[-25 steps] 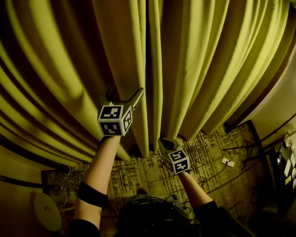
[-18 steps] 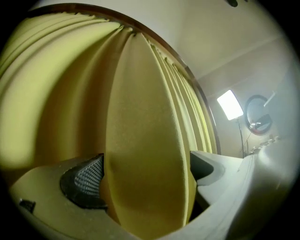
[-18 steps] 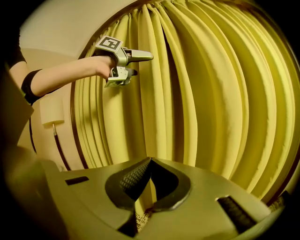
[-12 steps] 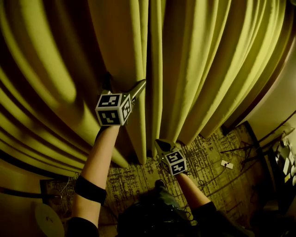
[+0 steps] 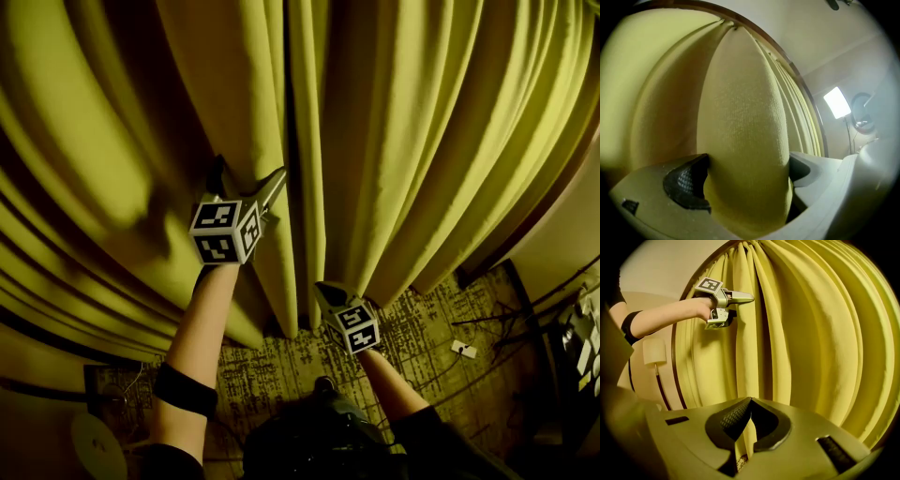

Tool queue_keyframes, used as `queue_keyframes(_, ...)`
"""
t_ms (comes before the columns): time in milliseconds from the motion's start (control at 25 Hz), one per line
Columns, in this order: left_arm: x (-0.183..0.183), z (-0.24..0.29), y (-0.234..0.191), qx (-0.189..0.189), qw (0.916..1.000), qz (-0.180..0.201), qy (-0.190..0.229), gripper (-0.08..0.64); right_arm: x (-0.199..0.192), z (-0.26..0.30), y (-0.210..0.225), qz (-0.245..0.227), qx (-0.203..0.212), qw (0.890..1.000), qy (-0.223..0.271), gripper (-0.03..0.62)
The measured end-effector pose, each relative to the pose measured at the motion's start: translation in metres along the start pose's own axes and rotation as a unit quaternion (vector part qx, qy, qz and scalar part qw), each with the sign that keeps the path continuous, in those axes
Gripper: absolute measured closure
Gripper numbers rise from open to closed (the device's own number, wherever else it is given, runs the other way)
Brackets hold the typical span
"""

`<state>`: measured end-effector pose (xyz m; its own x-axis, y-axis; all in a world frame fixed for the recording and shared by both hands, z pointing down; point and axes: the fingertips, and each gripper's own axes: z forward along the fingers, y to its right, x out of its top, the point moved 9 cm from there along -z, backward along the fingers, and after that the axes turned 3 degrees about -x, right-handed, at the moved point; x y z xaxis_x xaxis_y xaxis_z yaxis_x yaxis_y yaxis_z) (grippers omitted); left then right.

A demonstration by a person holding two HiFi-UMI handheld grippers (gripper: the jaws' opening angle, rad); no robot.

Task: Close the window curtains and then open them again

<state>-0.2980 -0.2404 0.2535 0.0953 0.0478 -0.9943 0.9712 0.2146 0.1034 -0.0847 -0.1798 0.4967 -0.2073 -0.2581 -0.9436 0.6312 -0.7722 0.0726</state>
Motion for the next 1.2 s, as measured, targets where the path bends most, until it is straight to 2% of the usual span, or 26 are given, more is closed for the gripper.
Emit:
queue_keyframes(80,-0.001,0.004,-0.003,0.003,1.0,0.002,-0.005,0.119,0.004,0.006,0.006,-0.002,0.005,1.0,0.002,0.59)
queue_keyframes(280,0.0,0.005,-0.009,0.023,0.9997,0.004,-0.001,0.396,0.011,0.017,0.013,-0.009,0.019,1.0,0.005,0.591)
queue_keyframes(400,-0.001,0.002,-0.017,0.037,0.9992,-0.01,0.009,0.526,0.012,0.024,0.015,-0.01,0.025,1.0,0.005,0.591)
queue_keyframes(760,-0.004,-0.01,-0.032,0.064,0.9973,-0.032,0.02,0.548,0.008,0.05,0.012,-0.01,0.066,0.998,0.01,0.591)
queue_keyframes(960,-0.002,-0.031,-0.046,0.083,0.9957,-0.032,0.024,0.549,0.014,0.068,-0.007,-0.021,0.099,0.995,0.013,0.591)
queue_keyframes(1200,-0.003,-0.063,-0.077,0.09,0.9949,-0.029,0.034,0.548,0.017,0.089,-0.038,-0.031,0.1,0.994,0.014,0.591)
